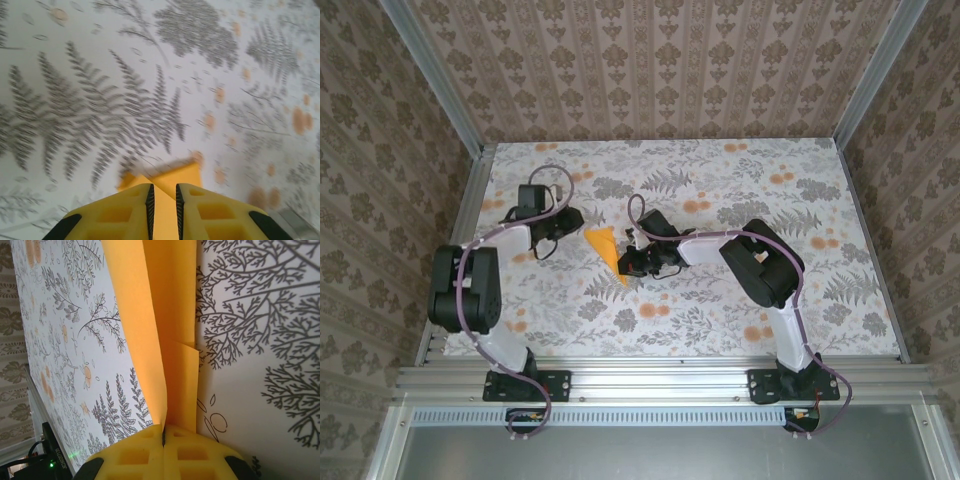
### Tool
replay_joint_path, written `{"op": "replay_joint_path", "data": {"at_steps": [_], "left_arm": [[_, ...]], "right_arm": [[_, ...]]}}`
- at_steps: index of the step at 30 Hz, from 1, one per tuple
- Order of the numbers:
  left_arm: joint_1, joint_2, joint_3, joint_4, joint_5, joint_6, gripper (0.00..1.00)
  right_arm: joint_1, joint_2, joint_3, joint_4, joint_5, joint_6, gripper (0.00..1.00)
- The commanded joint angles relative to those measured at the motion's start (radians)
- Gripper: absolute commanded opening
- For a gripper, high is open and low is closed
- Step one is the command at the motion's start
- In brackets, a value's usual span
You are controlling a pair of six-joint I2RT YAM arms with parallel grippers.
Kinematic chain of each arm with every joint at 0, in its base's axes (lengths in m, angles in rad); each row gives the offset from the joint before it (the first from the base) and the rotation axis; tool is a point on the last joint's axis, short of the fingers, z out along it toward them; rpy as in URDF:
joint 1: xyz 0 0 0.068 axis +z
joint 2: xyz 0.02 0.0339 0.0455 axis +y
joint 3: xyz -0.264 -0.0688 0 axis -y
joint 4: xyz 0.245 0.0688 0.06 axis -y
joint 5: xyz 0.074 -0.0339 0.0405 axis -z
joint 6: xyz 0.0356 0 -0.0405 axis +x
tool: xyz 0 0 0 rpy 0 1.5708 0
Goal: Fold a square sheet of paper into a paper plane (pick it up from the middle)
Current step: Fold the wing for the fifth time at the center of the table.
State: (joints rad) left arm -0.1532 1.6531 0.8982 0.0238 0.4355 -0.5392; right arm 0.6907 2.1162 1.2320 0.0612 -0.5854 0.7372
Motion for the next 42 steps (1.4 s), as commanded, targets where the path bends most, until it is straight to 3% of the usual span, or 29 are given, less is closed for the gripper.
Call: {"op": "replay_joint_path", "data": {"at_steps": [1, 8, 23, 33, 42], "left_arm": [[-0.046, -0.017, -0.066, 0.042, 0.076, -0.047, 0.22], [-0.110, 0.037, -0.122, 0.089, 0.089, -0.076, 0.16], [-0.123, 0.147, -0.100, 0.058, 0.013, -0.070, 0.11], [-0.148, 0.160, -0.037, -0.101, -0.071, -0.067, 0.10], [-0.188, 0.180, 0.024, -0.211, -0.155, -0.059, 0.10]], "right_arm": [[0.000, 0.038, -0.039, -0.145, -0.007, -0.006, 0.04], [-0.003, 0.036, -0.045, -0.132, -0.016, 0.002, 0.06], [-0.009, -0.040, -0.036, -0.087, -0.038, 0.034, 0.16], [-0.011, -0.173, -0.050, -0.150, 0.090, -0.010, 0.26], [0.050, -0.098, 0.162, -0.329, 0.193, -0.148, 0.25]]}}
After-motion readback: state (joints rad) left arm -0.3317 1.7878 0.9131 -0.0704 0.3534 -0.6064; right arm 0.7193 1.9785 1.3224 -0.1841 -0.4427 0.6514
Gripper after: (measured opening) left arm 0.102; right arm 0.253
